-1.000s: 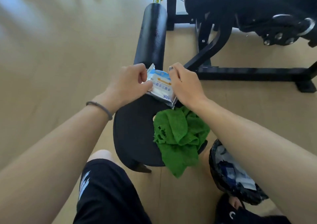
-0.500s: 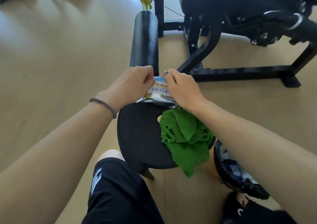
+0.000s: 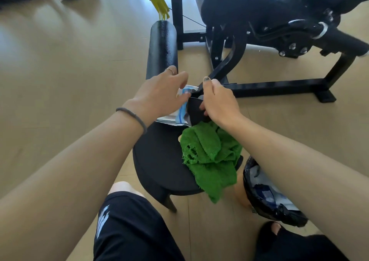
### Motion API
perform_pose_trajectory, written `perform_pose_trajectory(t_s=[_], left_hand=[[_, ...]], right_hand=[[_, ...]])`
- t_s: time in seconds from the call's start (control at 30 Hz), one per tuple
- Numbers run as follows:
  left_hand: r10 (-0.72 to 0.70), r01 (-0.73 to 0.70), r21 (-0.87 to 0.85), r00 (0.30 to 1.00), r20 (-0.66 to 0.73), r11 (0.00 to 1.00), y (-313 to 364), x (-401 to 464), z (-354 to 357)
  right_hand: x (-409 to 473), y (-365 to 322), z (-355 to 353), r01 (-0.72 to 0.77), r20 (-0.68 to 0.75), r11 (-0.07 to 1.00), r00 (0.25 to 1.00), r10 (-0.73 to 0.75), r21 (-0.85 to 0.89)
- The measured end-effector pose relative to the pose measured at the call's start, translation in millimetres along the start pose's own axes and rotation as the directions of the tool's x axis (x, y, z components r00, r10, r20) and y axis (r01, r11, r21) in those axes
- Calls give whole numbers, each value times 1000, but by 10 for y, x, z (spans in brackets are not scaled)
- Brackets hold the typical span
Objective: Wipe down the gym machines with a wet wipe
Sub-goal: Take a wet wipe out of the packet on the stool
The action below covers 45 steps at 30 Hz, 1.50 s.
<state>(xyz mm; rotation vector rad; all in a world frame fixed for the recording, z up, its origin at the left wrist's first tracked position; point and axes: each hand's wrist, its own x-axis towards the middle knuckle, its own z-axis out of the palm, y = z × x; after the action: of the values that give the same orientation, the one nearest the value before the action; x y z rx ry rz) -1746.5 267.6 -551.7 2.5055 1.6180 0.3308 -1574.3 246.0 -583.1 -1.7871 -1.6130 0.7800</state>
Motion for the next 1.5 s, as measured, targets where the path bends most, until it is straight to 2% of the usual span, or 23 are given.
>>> perform_pose_trajectory(t_s=[0.1,0.17,0.23,0.3,0.37,0.43,0.57,0.67,0.73,0.9,1.0,1.1,1.2,1.33,1.37,1.43,1.5], left_hand=[[-200,196,63,977,68,979,53,-91,74],[-221,215,80,972,79,973,86,-145,144],[-156,155,29,986,59,988,88,-166,181],[-9,21,-100,993,114,995,72,-173,165],[134,-98,-206,976,171,974,33,-186,123],[178,-135,-224,966,187,965,-6,-193,106],[91,-76,-166,993,81,983,15,-199,136],[-90,96,-180,995,41,979,72,-166,189],[-154,159,-142,987,46,977,144,-141,209],[-188,191,-43,980,69,981,279,-76,236],[-207,212,-30,972,110,977,305,-51,215],[-146,149,-14,980,137,989,323,-53,182],[-118,138,-150,984,136,979,271,-77,197],[-181,217,-469,976,121,856,157,-154,261],[-205,242,-568,970,130,787,136,-178,268],[-281,282,-758,950,136,588,102,-224,273],[-361,292,-856,923,135,427,63,-262,278]], right_hand=[[50,-21,-56,58,-11,997,998,-57,50],[56,-56,-47,76,46,995,996,-79,71],[32,-73,-22,62,102,996,992,-69,70],[1,-42,2,66,112,998,991,-68,21],[-26,20,12,78,69,996,995,-76,-34],[-46,89,19,63,-14,997,998,-64,-47],[-85,195,80,80,-108,997,991,-81,-16],[-154,208,94,232,-111,972,966,-234,-31],[-201,225,102,306,-86,950,947,-310,-61],[-288,258,69,238,-22,971,971,-238,6],[-302,255,61,241,-1,970,971,-241,-25],[-347,239,93,259,2,962,966,-260,-86],[-385,248,108,287,-24,946,956,-293,-150],[-388,209,78,295,-12,934,953,-304,-202],[-394,198,81,302,-1,928,951,-310,-218],[-406,191,90,319,18,916,946,-324,-244],[-403,202,95,326,23,908,943,-332,-264]])
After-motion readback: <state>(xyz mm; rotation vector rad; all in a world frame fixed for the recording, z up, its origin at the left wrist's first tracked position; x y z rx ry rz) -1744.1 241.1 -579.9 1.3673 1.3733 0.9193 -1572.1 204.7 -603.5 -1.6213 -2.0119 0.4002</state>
